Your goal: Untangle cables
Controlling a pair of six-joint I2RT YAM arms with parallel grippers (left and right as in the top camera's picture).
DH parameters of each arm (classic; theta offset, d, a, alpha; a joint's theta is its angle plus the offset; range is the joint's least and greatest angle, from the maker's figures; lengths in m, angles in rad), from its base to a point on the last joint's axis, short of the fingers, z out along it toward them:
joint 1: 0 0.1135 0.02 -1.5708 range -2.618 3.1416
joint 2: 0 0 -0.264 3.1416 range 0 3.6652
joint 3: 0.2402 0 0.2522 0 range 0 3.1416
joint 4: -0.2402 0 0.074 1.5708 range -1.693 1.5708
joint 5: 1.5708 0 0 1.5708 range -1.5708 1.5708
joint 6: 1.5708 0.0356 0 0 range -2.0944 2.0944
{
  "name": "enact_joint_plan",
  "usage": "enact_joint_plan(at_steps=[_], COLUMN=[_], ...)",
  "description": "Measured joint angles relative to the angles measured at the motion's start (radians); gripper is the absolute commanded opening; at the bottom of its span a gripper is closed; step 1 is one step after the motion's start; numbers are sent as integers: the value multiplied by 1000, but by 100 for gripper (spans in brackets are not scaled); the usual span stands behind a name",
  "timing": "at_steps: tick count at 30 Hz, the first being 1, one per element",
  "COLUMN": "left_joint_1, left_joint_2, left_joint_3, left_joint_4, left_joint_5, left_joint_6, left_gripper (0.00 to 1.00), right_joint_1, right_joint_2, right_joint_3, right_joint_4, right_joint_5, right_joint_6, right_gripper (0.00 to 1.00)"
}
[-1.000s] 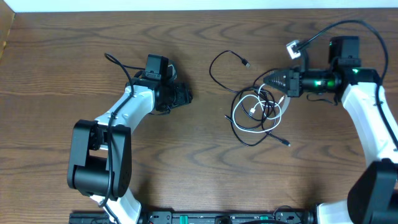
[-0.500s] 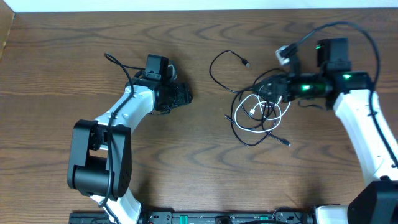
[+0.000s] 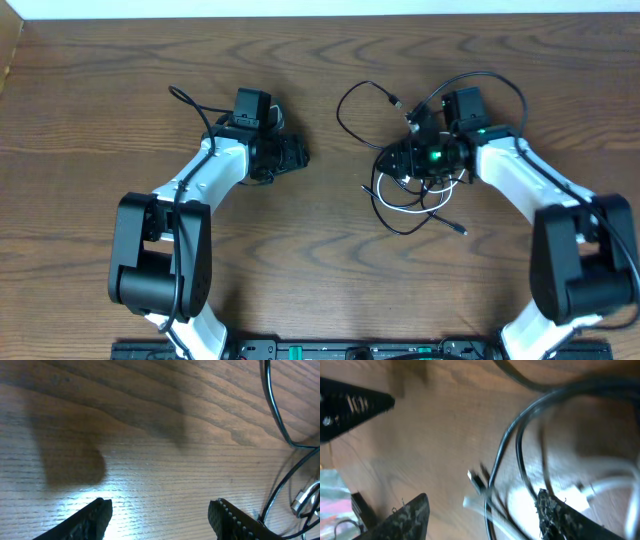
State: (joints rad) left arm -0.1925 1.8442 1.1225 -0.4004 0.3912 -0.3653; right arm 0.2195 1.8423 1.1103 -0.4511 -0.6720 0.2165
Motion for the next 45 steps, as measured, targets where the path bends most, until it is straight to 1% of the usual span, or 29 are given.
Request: enact_joint_plan(at_steps=[3, 6, 7, 8, 9, 10, 11, 14, 18, 22, 24, 29, 32, 33, 34, 35, 36, 38, 41, 44, 45], left_joint_1=[0, 0, 0, 0, 0, 0, 0, 0, 0, 0, 0, 0, 0, 0, 0, 0, 0, 0, 0, 0, 0], left_joint_2=[0, 0, 0, 0, 0, 0, 0, 0, 0, 0, 0, 0, 0, 0, 0, 0, 0, 0, 0, 0, 0], left_joint_3=[0, 0, 0, 0, 0, 0, 0, 0, 0, 0, 0, 0, 0, 0, 0, 0, 0, 0, 0, 0, 0], left_joint_4=[0, 0, 0, 0, 0, 0, 0, 1, 15, 16, 16, 16, 16, 16, 16, 16, 16, 16, 16, 16, 16], left_joint_5=[7, 11, 14, 14, 15, 16, 18, 31, 78, 105, 110, 120, 123, 124, 124, 124, 125, 127, 127, 127, 127], left_joint_6=[0, 0, 0, 0, 0, 0, 0, 4, 34, 53, 57, 60, 61, 60, 61, 61, 61, 61, 66, 68, 69], left_gripper=[67, 67, 67, 67, 67, 67, 67, 67, 67, 68, 68, 68, 69, 69, 69, 69, 70, 72, 73, 73, 73], right_joint_1=[12, 27, 33, 37, 41, 47, 50, 59, 68, 77, 78, 81, 81, 81, 81, 81, 81, 81, 80, 80, 80], right_joint_2=[55, 103, 113, 118, 120, 120, 119, 108, 45, -74, -119, -136, -113, -103, -91, -78, -64, -38, -7, -3, -3], right_joint_3=[-1, -1, -2, -3, -4, -4, -3, -4, -6, -6, -6, -5, -6, -6, -8, -10, -13, -19, -21, -22, -22], right_joint_4=[114, 221, 254, 284, 303, 337, 346, 322, 306, 268, 241, 121, 94, 96, 101, 111, 127, 161, 212, 224, 228], right_joint_5=[-44, -107, -131, -154, -170, -196, -211, -196, -154, -121, -112, -25, 33, 45, 55, 64, 71, 79, 95, 113, 110], right_joint_6=[48, 100, 111, 119, 129, 146, 163, 199, 197, 196, 197, 206, 220, 226, 236, 245, 253, 282, 323, 373, 389], right_gripper=[54, 52, 45, 28, 14, 3, 1, 1, 1, 1, 8, 14, 24, 30, 41, 49, 51, 52, 53, 53, 56])
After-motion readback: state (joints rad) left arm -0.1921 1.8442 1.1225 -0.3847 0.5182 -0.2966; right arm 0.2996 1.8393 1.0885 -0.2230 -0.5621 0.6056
